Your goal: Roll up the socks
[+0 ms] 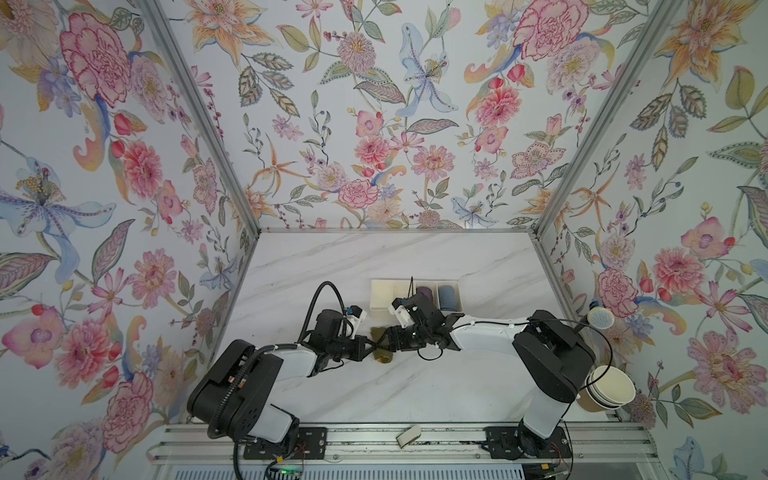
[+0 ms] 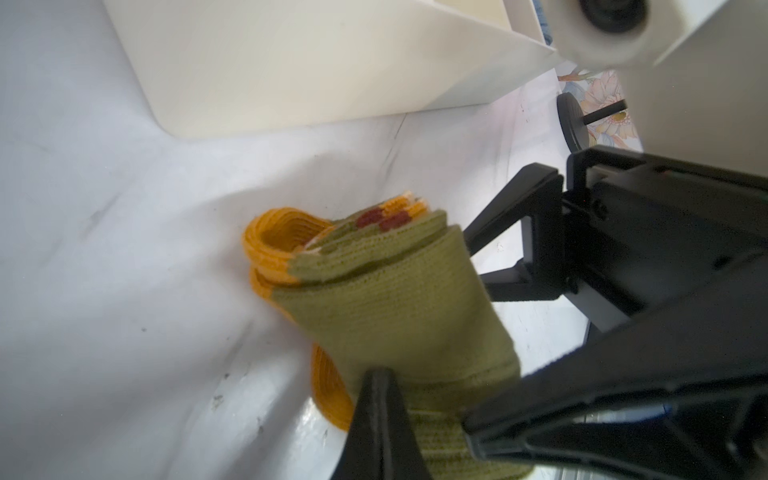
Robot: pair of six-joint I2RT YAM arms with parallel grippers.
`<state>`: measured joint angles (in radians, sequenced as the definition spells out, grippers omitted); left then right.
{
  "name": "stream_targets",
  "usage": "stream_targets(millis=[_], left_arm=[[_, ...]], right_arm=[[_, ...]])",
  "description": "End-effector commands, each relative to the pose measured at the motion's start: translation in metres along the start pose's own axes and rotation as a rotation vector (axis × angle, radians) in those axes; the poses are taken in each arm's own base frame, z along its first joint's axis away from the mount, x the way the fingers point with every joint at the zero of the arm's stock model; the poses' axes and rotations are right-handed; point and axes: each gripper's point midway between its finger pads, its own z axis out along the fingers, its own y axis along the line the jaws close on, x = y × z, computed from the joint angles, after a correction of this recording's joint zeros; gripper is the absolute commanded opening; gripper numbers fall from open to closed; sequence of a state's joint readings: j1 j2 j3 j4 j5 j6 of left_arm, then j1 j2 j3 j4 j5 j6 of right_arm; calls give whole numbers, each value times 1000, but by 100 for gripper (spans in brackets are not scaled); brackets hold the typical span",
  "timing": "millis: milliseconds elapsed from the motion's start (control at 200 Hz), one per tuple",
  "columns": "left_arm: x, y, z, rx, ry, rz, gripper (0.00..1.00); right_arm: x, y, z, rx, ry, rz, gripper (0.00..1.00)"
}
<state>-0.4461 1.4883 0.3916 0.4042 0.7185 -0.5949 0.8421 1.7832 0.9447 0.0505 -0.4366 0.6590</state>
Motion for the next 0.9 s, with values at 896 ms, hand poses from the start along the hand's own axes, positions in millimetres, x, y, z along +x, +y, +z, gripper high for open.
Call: stream_targets(millis=[896], left_arm=[[32, 14, 11, 12, 29, -50, 0]], right_arm=[[1, 0, 18, 111, 54, -43, 61]])
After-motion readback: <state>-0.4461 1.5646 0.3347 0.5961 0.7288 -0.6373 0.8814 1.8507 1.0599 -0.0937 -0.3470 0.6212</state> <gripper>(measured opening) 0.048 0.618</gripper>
